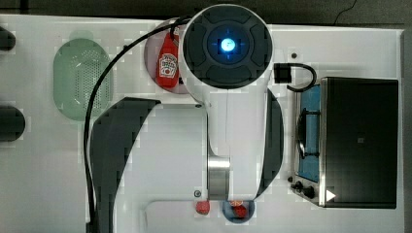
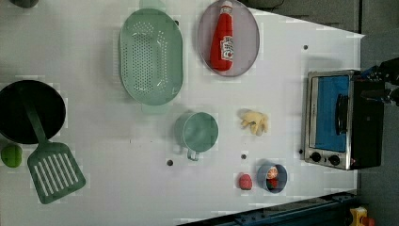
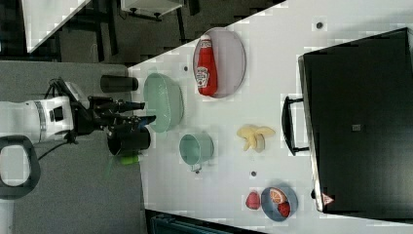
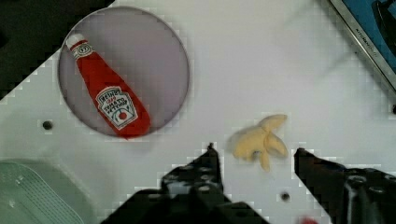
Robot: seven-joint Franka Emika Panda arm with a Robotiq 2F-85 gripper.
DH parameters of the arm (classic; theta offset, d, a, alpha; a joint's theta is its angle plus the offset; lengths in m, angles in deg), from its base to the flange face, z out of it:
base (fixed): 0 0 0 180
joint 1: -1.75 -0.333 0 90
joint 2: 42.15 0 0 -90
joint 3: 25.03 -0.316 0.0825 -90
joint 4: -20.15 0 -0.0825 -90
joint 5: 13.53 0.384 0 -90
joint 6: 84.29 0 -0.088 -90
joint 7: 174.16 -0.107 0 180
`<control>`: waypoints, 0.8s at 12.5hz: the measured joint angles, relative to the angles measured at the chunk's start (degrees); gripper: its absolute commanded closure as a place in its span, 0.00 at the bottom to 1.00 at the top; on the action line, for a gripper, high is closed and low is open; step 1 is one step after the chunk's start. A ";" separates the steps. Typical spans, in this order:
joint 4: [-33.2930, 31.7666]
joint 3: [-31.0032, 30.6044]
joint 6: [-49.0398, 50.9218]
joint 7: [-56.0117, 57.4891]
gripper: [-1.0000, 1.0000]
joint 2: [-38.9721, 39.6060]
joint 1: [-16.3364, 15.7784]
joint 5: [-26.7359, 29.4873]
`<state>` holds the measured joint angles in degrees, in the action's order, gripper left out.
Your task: Pick Banana and place it in mug.
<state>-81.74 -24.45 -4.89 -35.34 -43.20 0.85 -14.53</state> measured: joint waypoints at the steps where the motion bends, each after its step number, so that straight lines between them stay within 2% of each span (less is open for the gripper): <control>1: -2.29 0.25 4.43 -0.75 0.20 -2.35 -0.03 0.58; 3: -6.32 -0.08 8.40 -2.30 0.00 -8.67 1.18 -0.07; 5: -7.50 0.22 7.71 -2.74 0.00 -13.18 1.71 0.93; 7: -7.27 0.49 6.24 -2.36 0.00 -14.13 1.93 1.36; 10: -14.38 1.01 -1.01 1.57 0.00 -13.18 1.80 0.38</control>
<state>-96.12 -23.44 -5.90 -33.77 -56.38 2.65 -14.15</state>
